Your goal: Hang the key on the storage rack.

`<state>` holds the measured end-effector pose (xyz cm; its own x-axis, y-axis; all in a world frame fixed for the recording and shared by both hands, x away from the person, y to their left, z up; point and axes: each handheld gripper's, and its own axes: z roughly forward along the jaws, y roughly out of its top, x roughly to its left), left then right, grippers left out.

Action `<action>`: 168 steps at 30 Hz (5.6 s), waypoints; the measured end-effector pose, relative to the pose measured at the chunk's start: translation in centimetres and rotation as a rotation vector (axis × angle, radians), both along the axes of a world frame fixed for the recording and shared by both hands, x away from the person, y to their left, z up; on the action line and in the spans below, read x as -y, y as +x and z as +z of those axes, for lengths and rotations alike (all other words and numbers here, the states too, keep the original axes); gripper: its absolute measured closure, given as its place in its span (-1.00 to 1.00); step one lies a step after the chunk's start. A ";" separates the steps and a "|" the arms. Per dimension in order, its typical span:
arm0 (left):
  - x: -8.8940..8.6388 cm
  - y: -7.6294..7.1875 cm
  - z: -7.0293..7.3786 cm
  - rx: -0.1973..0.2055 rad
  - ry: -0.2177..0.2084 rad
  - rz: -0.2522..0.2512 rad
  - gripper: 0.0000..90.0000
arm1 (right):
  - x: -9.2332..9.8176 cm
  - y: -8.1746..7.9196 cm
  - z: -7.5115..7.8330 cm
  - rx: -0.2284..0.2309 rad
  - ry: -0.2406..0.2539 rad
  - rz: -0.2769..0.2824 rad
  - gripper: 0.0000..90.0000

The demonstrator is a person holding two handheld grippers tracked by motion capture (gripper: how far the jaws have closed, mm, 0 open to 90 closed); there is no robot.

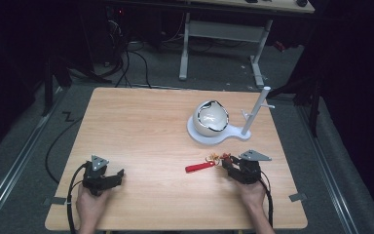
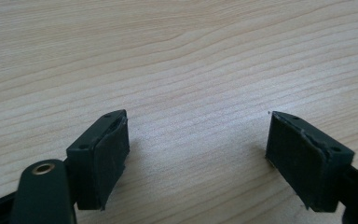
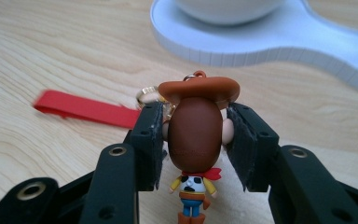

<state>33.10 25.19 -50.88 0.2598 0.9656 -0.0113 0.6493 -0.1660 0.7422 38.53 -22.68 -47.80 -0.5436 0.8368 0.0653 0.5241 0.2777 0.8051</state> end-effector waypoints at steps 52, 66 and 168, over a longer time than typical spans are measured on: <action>0.0 0.0 0.0 0.000 -0.001 -0.001 -0.52 | 4.9 -1.3 8.1 0.164 0.103 -0.035 0.30; 0.0 0.0 0.0 0.000 0.000 -0.001 -0.52 | 6.2 -1.1 9.4 0.193 0.111 -0.068 0.30; 0.0 0.0 0.0 0.000 0.001 -0.001 -0.52 | 10.1 7.1 16.5 0.225 0.096 -0.262 0.30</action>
<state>33.10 25.19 -50.88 0.2604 0.9654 -0.0104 0.6493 -0.1672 0.7420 45.65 -32.82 -31.33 -0.3210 0.9456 0.0535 0.3743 0.0748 0.9243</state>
